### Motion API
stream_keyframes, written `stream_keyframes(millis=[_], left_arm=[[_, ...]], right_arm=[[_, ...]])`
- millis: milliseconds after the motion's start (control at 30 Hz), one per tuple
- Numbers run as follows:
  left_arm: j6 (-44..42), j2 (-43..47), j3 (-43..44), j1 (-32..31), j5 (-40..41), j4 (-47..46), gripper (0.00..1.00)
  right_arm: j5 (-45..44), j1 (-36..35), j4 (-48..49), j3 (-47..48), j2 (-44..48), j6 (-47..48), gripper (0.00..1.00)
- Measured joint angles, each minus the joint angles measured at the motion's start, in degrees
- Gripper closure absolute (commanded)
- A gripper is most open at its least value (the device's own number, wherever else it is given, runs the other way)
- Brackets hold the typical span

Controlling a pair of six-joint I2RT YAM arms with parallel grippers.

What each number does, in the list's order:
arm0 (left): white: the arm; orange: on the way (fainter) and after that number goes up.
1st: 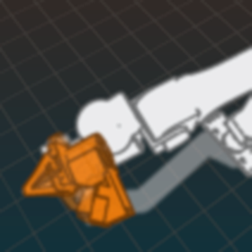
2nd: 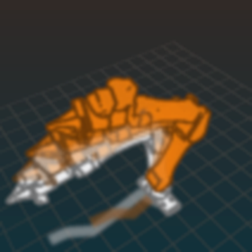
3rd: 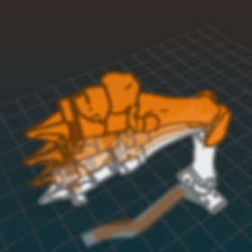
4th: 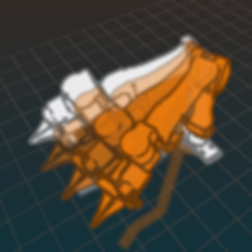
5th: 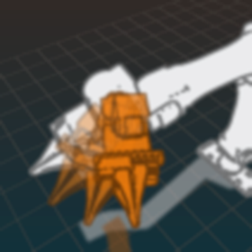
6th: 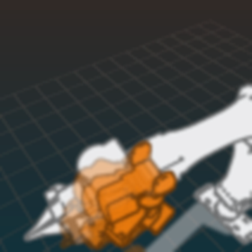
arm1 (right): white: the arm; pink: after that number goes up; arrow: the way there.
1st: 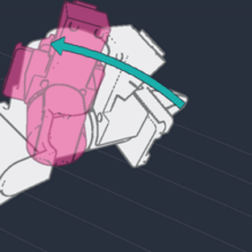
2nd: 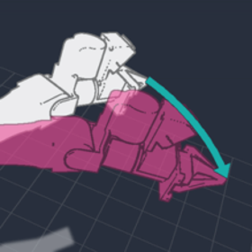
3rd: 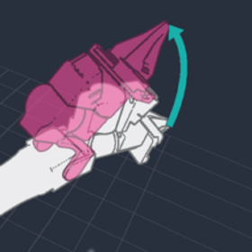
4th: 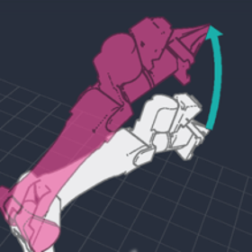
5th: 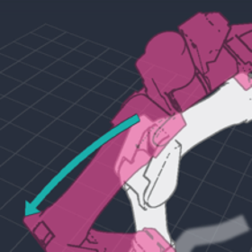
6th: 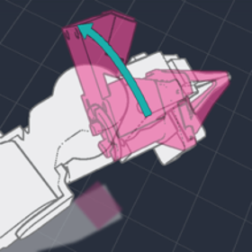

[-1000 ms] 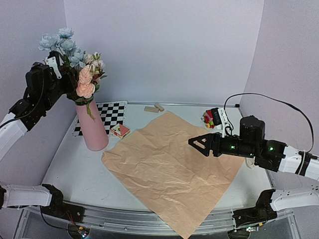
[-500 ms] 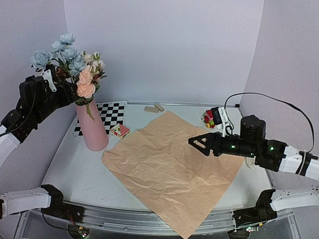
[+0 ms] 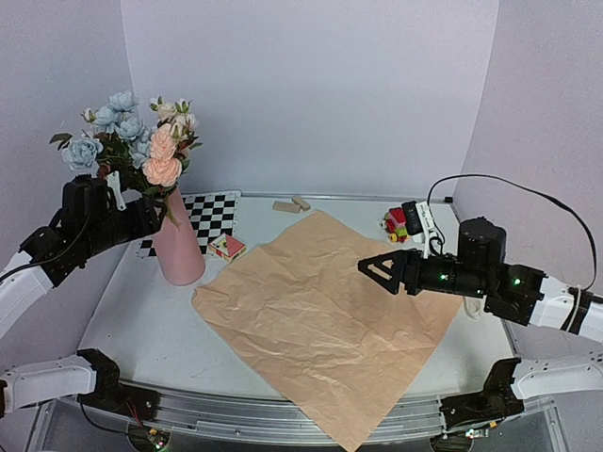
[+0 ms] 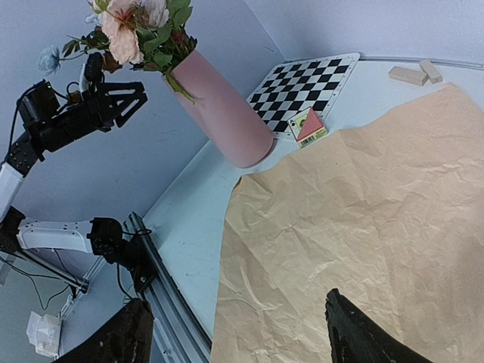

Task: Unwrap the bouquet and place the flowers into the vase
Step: Insert the fake flower into the vase.

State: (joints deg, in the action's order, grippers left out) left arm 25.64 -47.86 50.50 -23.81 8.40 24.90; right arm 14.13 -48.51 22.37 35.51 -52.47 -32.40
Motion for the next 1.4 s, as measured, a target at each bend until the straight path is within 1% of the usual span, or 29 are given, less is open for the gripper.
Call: stream_keyframes(millis=[133, 300, 533, 733, 867, 1100, 1233, 1400], left_arm=[[1.9, 2.3, -2.2, 0.0, -2.8, 1.6, 0.19], [5.2, 7.8, -6.9, 0.0, -5.3, 2.3, 0.16], [8.0, 10.6, -13.2, 0.0, -7.1, 2.8, 0.12], [9.4, 11.2, -13.8, 0.0, -7.3, 2.5, 0.05], [10.6, 11.4, -14.9, 0.0, -6.2, 1.8, 0.03], [10.8, 12.3, -20.3, 0.0, -2.7, -1.0, 0.01], [9.6, 12.3, -22.8, 0.0, -1.1, -4.7, 0.01], [5.4, 12.4, -25.0, 0.0, 2.1, -8.6, 0.00]], right_arm=[[-0.2, 0.0, 0.0, -0.1, 0.4, 0.0, 0.20], [-1.4, 0.0, -0.1, -0.9, 1.3, 0.3, 0.18], [-5.0, 0.0, -0.5, -1.6, 2.3, 2.0, 0.06], [-8.5, 0.0, -0.9, -3.6, 5.1, 3.7, 0.02], [-10.5, 0.0, -1.0, -5.2, 6.6, 4.4, 0.02], [-10.8, 0.0, -1.1, -5.6, 6.7, 7.3, 0.02], [-11.7, 0.0, -1.0, -6.4, 6.8, 9.7, 0.02], [-15.0, 0.0, -1.5, -8.8, 7.2, 12.2, 0.02]])
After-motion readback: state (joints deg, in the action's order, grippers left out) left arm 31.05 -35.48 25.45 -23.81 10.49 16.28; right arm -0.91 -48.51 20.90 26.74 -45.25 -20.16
